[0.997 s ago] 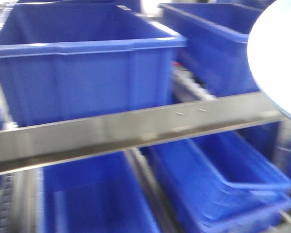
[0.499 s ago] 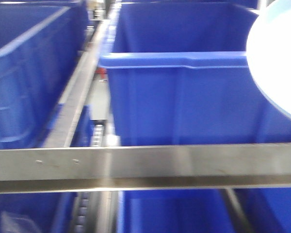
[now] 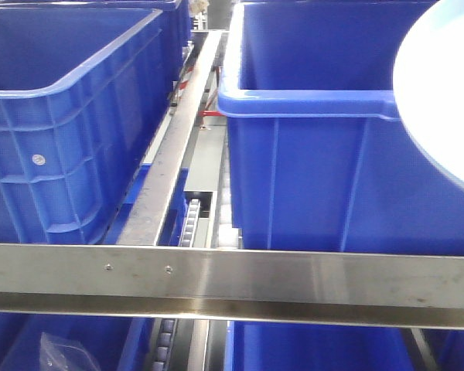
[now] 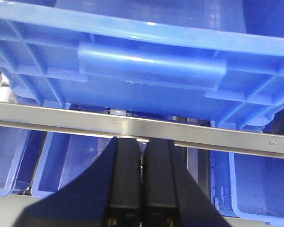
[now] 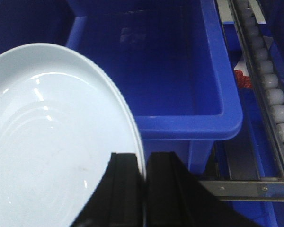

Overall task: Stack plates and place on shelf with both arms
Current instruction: 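Lower the plates into the blue bin with the right gripper and release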

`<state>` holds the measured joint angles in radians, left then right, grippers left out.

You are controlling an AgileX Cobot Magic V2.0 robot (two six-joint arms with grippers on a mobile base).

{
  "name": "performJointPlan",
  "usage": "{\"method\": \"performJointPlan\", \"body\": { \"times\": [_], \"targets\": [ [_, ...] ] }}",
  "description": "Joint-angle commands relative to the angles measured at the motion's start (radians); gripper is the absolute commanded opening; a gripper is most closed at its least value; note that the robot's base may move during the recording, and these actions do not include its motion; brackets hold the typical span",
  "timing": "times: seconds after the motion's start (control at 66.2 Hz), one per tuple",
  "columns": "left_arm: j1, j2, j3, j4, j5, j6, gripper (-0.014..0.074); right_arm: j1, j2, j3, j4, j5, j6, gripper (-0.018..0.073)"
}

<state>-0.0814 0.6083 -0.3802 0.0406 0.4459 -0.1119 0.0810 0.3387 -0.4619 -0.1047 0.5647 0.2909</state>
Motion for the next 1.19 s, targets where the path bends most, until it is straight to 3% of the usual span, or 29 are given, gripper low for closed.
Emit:
{"method": "performJointPlan", "body": {
  "times": [0.0, 1.179],
  "targets": [
    [-0.005, 0.003, -0.031, -0.004, -0.074, 0.002, 0.0083, -0.004, 0.010, -0.032, -0.006, -0.098, -0.002, 0.0057],
    [-0.005, 0.003, -0.031, -0.004, -0.074, 0.002, 0.0083, -0.004, 0.010, -0.032, -0.006, -0.115, -0.002, 0.0057]
  ]
}}
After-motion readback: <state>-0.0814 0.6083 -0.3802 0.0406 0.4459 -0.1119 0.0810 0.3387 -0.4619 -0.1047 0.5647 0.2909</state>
